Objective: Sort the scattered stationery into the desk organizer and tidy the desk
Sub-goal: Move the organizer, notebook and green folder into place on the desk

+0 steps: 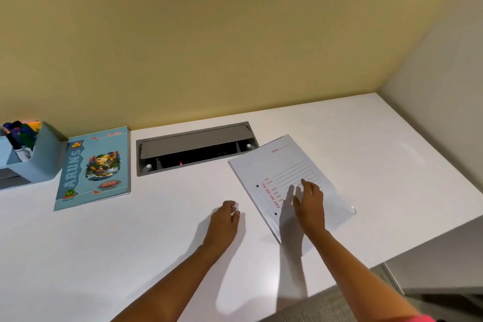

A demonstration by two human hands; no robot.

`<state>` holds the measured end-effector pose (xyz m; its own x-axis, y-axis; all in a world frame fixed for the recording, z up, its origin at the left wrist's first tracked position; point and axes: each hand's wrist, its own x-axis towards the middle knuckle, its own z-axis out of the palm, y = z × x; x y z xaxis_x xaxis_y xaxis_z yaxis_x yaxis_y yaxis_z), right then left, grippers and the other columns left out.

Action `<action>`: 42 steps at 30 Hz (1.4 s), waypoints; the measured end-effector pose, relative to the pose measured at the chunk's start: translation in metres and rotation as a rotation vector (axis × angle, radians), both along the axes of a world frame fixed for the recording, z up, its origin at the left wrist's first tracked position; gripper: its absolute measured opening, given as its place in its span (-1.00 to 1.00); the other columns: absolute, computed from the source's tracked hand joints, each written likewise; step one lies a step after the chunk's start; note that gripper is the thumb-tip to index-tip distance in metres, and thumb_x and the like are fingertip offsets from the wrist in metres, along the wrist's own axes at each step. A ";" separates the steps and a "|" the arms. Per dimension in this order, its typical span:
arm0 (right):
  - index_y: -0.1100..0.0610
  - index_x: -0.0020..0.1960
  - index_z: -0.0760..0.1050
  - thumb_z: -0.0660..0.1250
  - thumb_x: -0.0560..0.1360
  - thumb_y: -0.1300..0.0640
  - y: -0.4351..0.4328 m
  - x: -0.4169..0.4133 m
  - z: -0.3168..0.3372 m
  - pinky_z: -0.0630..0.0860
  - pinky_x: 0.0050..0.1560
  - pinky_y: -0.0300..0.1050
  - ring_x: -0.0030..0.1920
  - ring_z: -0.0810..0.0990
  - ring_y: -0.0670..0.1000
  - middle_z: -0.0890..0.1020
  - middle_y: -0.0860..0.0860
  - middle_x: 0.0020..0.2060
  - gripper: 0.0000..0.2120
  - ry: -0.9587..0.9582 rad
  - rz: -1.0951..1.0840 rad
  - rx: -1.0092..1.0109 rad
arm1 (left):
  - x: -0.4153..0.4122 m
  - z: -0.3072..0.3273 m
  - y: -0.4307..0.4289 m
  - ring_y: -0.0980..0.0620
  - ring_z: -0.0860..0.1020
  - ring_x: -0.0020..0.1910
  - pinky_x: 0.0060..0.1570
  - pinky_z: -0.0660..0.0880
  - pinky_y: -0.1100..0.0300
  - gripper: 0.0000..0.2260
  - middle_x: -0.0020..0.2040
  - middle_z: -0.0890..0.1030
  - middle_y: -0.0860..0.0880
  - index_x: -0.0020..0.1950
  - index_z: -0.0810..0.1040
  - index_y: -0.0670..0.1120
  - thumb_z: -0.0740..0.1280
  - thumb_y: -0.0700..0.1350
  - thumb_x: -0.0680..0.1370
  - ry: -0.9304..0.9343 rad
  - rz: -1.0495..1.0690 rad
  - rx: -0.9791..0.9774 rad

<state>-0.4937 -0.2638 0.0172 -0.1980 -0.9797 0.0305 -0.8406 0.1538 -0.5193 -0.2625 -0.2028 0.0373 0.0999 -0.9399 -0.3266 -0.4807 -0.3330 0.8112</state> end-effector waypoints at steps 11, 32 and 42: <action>0.27 0.27 0.37 0.48 0.39 0.07 -0.048 -0.094 -0.006 0.35 0.20 0.11 0.29 0.31 0.26 0.39 0.23 0.26 -0.44 0.041 -0.176 0.289 | -0.076 -0.006 -0.021 -0.06 0.60 0.06 0.10 0.53 0.17 -0.75 0.11 0.62 -0.15 0.26 0.48 -0.18 0.27 -0.16 0.59 -0.001 0.050 0.147; 0.16 0.15 0.33 0.42 0.42 0.29 -0.002 -0.047 0.036 0.38 -0.28 -0.30 -0.09 0.53 0.06 0.54 -0.03 -0.11 -0.61 -0.584 -0.192 0.085 | -0.052 0.024 -0.013 -0.04 0.51 0.12 0.06 0.48 0.13 -0.72 0.21 0.54 -0.09 0.24 0.35 -0.09 0.26 -0.31 0.57 0.199 0.385 -0.140; -0.23 0.15 0.40 0.28 0.50 0.37 0.017 0.029 0.052 0.44 -0.04 -0.48 0.04 0.57 -0.25 0.58 -0.27 0.04 -0.50 -0.768 0.033 -0.197 | 0.013 0.042 -0.007 -0.01 0.53 0.02 0.09 0.52 0.08 -0.81 0.16 0.52 0.02 0.19 0.35 0.00 0.21 -0.21 0.61 0.054 0.535 -0.423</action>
<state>-0.4647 -0.2464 0.0697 -0.2051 -0.9762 0.0703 -0.2383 -0.0198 -0.9710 -0.2494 -0.2098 0.0796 0.5805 -0.8133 0.0402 -0.2936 -0.1630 0.9419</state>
